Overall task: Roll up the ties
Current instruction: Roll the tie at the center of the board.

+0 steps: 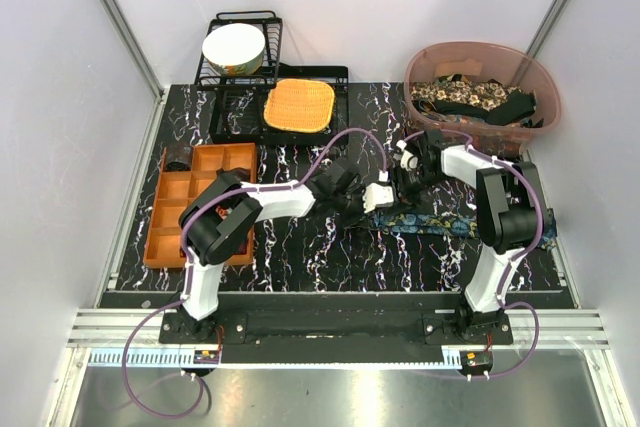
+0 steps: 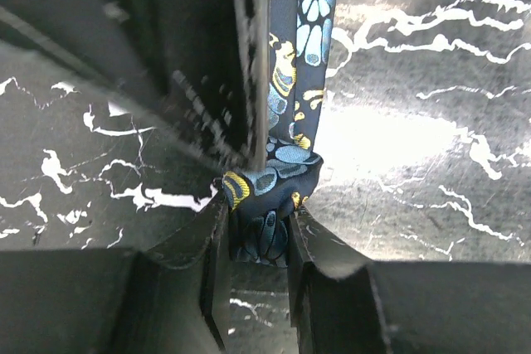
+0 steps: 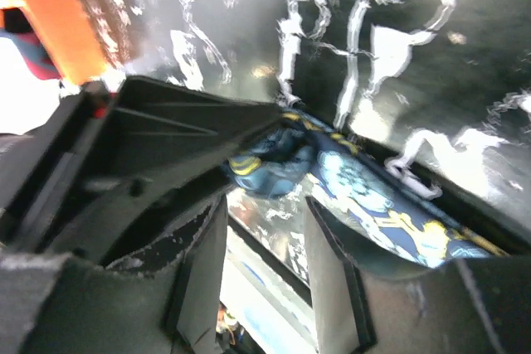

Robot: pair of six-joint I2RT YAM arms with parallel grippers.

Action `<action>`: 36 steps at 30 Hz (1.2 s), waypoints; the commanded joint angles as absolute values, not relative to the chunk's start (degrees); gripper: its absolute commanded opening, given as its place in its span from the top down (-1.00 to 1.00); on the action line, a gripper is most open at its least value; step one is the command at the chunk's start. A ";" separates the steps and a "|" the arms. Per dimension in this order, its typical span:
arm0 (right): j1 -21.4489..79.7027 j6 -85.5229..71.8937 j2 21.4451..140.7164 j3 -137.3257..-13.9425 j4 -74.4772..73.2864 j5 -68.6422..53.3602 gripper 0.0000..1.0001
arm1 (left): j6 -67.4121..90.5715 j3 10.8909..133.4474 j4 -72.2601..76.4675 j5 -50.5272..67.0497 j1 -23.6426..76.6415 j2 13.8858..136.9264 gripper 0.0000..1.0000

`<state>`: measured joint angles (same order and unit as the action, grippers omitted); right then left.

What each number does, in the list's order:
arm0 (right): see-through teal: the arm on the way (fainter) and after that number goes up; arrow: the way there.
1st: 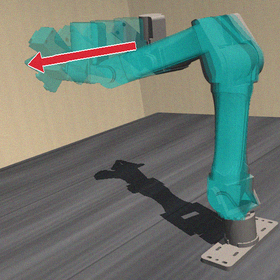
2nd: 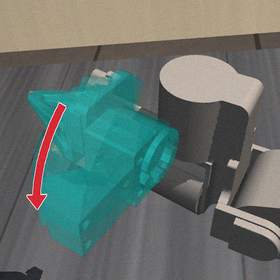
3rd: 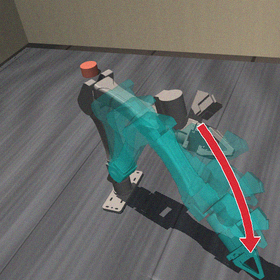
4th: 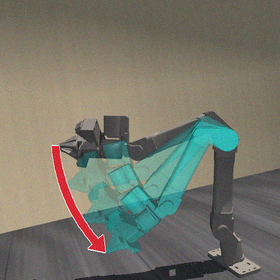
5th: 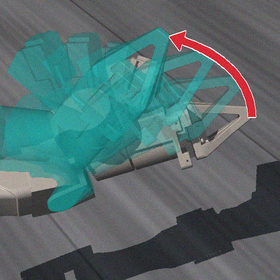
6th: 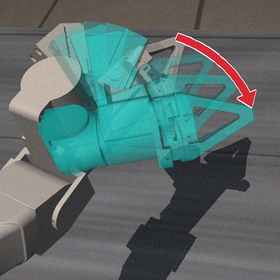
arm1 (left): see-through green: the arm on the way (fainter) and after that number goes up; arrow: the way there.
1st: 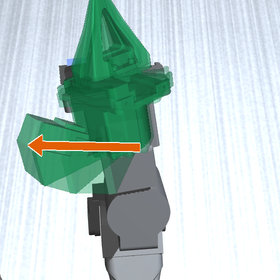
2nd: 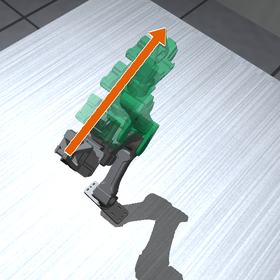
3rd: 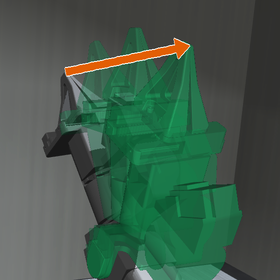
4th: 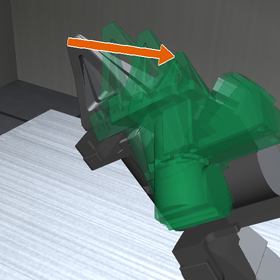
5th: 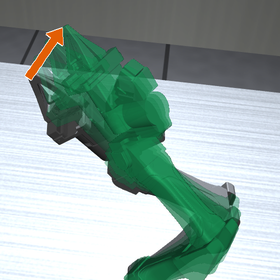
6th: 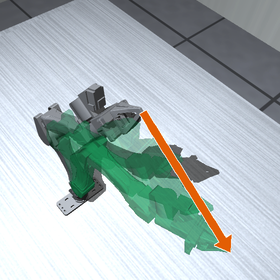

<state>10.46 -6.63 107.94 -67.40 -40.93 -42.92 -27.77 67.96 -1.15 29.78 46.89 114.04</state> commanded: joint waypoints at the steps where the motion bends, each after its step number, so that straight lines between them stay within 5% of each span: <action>1: 11.42 -11.77 105.64 -64.25 -32.70 -49.92 0.07 | -31.47 68.46 -20.82 19.69 47.29 117.68 0.71; 24: 11.78 -13.97 107.14 -62.22 -28.83 -49.22 0.09 | -27.25 69.18 -20.58 18.19 47.46 117.95 0.74; 31: 10.55 -15.12 109.42 -63.99 -30.31 -44.13 0.55 | -26.81 66.89 -16.79 18.28 47.20 117.60 0.78; 36: 12.13 -13.45 110.39 -64.07 -34.01 -40.44 0.68 | -24.96 66.71 -14.68 19.51 46.32 117.60 0.78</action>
<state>10.61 -14.90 109.19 -62.61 -30.33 -44.75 -26.06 70.54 -8.73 24.08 47.29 113.49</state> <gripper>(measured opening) 0.174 0.275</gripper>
